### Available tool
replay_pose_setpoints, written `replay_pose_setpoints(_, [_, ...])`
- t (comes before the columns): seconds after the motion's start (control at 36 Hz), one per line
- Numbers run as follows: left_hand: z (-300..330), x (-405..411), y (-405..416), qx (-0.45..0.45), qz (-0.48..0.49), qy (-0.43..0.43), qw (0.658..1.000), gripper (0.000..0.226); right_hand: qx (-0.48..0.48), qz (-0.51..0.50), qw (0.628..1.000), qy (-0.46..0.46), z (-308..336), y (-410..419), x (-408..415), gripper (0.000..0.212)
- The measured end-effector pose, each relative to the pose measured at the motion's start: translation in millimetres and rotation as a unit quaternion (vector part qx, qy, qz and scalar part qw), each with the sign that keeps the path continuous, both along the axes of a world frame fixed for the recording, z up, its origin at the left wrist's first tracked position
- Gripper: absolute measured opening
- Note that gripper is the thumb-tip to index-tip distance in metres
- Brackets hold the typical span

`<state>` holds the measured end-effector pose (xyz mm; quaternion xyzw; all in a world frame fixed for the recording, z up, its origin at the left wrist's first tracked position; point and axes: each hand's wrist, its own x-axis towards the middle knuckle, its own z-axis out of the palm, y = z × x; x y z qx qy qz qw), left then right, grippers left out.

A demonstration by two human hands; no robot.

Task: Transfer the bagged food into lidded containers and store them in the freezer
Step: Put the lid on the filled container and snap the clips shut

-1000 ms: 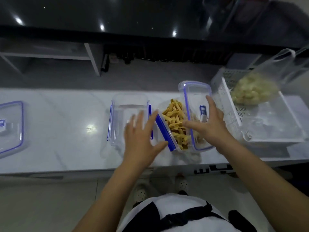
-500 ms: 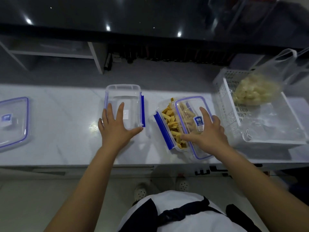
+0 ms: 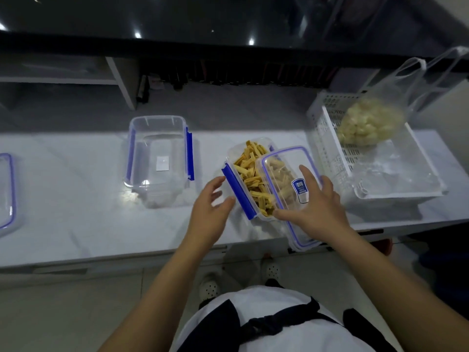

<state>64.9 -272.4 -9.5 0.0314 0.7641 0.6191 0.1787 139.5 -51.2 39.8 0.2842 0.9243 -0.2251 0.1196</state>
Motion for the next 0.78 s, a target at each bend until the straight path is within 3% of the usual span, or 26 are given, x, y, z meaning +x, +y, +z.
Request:
replay_pose_setpoints(0.06, [-2,1,14,0.043,0.029,-0.119,0.992,0.057,0.017,0.008,1.000,-0.011,-1,-5,6,0.134])
replay_pose_setpoints(0.14, [-2,-8,26,0.125,0.050,-0.286,0.949,0.067,0.039,0.023,0.999,-0.031,-4,-12,13,0.132])
replay_pose_setpoints(0.22, [1,-19,30,0.189,0.055,-0.386,0.901,0.050,0.065,0.048,0.995,-0.051,-8,-15,17,0.126])
replay_pose_setpoints(0.31, [-1,-25,31,0.195,0.063,-0.387,0.899,0.037,0.086,0.067,0.991,-0.077,-11,-17,15,0.122])
replay_pose_setpoints(0.58, [-14,-17,31,0.181,0.065,-0.321,0.927,0.056,0.095,0.064,0.990,-0.083,-11,-21,-15,0.118])
replay_pose_setpoints(0.78, [-15,-14,30,0.197,0.074,-0.318,0.924,0.057,0.097,0.058,0.990,-0.083,-9,-25,-41,0.116])
